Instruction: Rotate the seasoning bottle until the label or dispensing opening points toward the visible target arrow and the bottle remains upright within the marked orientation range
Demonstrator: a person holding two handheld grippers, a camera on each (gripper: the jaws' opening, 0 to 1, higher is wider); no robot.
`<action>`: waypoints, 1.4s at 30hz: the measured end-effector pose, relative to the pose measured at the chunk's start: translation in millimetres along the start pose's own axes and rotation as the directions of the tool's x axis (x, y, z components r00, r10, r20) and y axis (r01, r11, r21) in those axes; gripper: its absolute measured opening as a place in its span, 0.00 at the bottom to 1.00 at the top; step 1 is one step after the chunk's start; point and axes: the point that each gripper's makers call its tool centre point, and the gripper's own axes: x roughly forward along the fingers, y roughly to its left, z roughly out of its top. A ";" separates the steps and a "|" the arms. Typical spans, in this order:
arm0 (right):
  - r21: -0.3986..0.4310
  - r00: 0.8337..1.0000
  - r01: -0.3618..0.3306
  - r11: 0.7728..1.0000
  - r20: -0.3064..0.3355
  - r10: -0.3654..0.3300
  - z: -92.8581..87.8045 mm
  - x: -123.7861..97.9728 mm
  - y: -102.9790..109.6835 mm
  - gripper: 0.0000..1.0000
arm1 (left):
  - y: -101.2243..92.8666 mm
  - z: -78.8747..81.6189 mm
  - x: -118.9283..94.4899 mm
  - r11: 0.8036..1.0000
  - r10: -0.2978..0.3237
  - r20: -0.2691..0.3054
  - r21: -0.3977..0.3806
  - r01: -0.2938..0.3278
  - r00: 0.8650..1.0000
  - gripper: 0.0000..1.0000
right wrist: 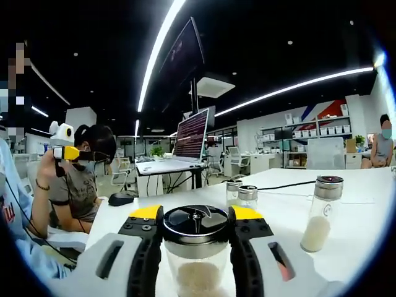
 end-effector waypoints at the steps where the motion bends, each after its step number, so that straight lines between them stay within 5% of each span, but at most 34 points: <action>1: 0.000 1.000 0.006 1.000 -0.001 -0.006 0.0 -0.1 0.2 0.41 | -0.3 0.2 -0.2 1.000 -0.002 0.000 0.000 0.002 1.000 0.92; 42: -0.029 0.978 0.208 0.978 -0.027 -0.209 -1.7 0.2 -7.8 0.42 | -0.3 1.5 0.9 1.000 -0.004 0.005 -0.007 0.004 1.000 0.91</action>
